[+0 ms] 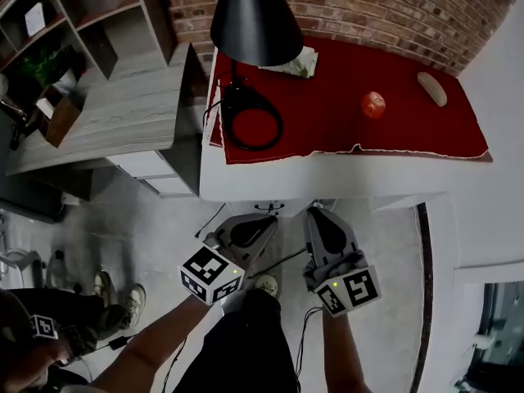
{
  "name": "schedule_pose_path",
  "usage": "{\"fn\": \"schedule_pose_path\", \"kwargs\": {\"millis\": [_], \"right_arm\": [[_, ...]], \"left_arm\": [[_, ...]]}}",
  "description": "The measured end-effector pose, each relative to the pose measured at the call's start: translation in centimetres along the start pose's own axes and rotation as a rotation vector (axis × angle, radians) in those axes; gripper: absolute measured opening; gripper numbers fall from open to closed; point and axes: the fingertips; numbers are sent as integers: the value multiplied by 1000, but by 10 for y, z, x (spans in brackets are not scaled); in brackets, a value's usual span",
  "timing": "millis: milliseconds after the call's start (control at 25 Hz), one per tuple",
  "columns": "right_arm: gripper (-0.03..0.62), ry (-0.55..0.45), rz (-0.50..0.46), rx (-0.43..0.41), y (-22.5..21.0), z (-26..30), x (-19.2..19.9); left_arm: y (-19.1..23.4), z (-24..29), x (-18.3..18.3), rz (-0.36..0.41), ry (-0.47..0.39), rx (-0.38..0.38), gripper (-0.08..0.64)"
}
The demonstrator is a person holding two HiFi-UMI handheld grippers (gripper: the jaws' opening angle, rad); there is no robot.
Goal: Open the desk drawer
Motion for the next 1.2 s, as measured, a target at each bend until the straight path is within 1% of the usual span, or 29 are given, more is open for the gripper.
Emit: {"fn": "schedule_pose_path", "kwargs": {"millis": [160, 440, 720, 840, 1040, 1200], "right_arm": [[18, -35, -3, -22, 0, 2, 24], [18, -33, -1, -29, -11, -2, 82], [18, -44, 1, -33, -29, -4, 146], [18, -41, 0, -33, -38, -5, 170], [18, -34, -3, -70, -45, -7, 212], [18, -42, 24, -75, -54, -9, 253]], "left_arm": [[8, 8, 29, 25, -5, 11, 11], [23, 27, 85, 48, -15, 18, 11], [39, 45, 149, 53, -12, 17, 11], [49, 54, 175, 43, -12, 10, 11], [65, 71, 212, 39, -30, -6, 11], [73, 82, 245, 46, -37, 9, 11]]}}
Point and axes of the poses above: the fingertips, and each gripper's own axes: z forward along the fingers, y to its left, x out of its underside, and after that the axes turned 4 degrees about y, right-handed
